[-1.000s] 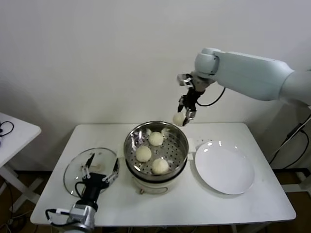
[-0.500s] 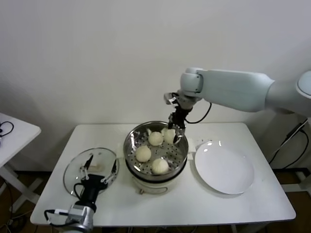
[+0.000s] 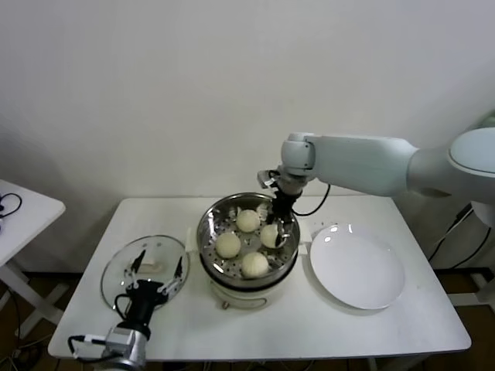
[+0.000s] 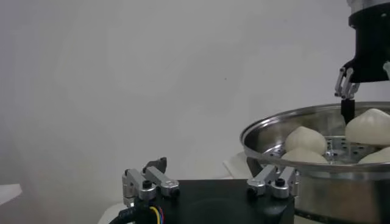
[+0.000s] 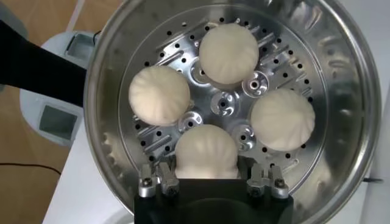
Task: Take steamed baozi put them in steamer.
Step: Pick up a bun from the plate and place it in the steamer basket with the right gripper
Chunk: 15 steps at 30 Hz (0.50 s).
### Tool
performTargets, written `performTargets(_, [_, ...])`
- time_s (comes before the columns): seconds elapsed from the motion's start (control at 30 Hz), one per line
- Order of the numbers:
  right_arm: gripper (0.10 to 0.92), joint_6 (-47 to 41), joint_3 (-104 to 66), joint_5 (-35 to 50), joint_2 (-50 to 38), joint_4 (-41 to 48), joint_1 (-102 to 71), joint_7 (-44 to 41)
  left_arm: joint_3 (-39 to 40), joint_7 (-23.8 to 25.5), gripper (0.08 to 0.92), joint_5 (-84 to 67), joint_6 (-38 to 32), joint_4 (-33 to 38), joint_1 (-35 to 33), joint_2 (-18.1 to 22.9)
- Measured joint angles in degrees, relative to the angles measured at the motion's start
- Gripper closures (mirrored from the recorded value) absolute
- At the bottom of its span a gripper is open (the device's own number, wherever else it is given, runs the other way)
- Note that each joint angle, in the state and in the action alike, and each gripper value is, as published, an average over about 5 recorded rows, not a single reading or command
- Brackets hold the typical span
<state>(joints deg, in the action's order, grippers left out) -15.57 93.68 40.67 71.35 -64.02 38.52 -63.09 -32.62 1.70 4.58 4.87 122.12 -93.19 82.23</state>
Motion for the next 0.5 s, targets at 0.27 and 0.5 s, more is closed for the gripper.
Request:
performTargets(0.27, [0.363,0.2,-0.1,-1.6,0.0,1.4,-1.5,0.3,-0.1,0.0,0.177,-0.3,0.0,-0.3,0.2,-0.3])
performTargets(0.5, [0.360,0.3,-0.7,-2.4,0.4,2.3,-2.3,0.5,-0.1,0.0,0.177,-0.4,0.1,-0.3,0.3,-0.4])
